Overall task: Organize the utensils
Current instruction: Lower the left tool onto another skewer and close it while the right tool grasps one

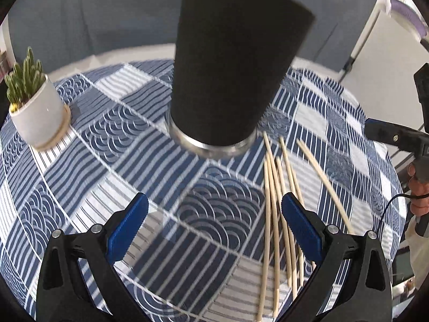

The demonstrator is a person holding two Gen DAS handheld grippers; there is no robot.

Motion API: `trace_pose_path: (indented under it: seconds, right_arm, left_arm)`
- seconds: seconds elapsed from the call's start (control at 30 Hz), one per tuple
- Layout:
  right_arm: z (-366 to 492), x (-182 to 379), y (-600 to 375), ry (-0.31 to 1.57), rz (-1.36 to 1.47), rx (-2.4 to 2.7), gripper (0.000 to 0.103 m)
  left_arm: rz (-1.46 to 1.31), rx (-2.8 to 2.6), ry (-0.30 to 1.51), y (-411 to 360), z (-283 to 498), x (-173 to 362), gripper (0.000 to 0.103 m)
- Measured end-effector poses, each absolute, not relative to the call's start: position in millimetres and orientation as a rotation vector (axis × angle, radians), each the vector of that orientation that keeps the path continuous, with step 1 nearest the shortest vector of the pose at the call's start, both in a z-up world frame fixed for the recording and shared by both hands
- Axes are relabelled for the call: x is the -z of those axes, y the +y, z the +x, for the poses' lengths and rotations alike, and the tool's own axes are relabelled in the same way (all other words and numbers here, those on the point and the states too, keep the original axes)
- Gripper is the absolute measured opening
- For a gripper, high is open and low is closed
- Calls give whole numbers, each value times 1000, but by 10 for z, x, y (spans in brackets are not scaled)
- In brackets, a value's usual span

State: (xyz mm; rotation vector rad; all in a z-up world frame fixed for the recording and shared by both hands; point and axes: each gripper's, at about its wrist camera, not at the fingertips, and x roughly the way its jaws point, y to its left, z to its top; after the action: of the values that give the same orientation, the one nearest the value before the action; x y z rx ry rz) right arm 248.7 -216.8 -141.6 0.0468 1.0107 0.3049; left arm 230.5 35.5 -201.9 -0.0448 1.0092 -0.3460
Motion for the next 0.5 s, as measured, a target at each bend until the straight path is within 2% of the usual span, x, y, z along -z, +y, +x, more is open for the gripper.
trace_pose_path:
  seconds: [0.27,0.5]
  right_arm:
    - [2425,1882,-2182,1127,-4,-283,88]
    - [2423,2047,-2190,1176,-48,-234,88]
  left_arm:
    - [-7,347,1078,287,2213,2184,97]
    - [58,371,1110,183,2248,2222,97]
